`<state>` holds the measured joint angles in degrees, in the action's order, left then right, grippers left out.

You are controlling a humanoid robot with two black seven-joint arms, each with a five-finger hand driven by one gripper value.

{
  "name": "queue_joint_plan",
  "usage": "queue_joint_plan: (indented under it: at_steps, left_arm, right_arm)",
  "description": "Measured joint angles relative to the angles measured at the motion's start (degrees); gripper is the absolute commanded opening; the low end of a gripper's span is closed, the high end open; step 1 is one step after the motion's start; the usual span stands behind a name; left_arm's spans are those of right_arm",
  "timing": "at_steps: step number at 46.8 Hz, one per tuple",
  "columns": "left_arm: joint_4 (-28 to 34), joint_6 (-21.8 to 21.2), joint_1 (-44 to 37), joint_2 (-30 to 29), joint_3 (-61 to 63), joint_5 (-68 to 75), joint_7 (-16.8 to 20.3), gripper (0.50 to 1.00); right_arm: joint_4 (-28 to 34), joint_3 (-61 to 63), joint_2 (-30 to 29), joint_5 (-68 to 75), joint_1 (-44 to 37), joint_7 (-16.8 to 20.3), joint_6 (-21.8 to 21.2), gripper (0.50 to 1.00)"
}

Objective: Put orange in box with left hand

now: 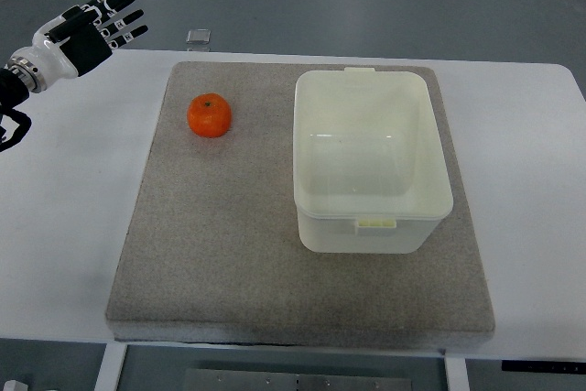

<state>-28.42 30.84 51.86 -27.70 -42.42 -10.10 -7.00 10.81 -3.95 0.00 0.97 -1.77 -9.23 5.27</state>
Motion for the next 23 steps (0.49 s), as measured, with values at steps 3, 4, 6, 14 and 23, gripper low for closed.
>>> queue_joint_plan:
  at_steps: [3, 4, 6, 14, 23]
  left_arm:
    - [0.07, 0.06, 0.00, 0.02, 0.00, 0.16, 0.10, 0.996]
    - [0.10, 0.13, 0.00, 0.02, -0.01, 0.17, 0.12, 0.996]
    - [0.11, 0.49, -0.04, 0.02, 0.00, 0.17, 0.31, 0.996]
    - [0.15, 2.59, -0.09, -0.39, 0.22, 3.93, 2.28, 0.996]
    - [0.21, 2.70, 0.25, -0.61, 0.06, 16.63, 11.03, 0.994]
  right_arm:
    - [0.00, 0.00, 0.00, 0.00, 0.01, 0.00, 0.00, 0.932]
    - [0.00, 0.00, 0.00, 0.00, 0.01, 0.00, 0.00, 0.932]
    - [0.00, 0.00, 0.00, 0.00, 0.01, 0.00, 0.00, 0.932]
    - [0.00, 0.00, 0.00, 0.00, 0.01, 0.00, 0.00, 0.932]
    - [0.00, 0.00, 0.00, 0.00, 0.01, 0.00, 0.00, 0.932]
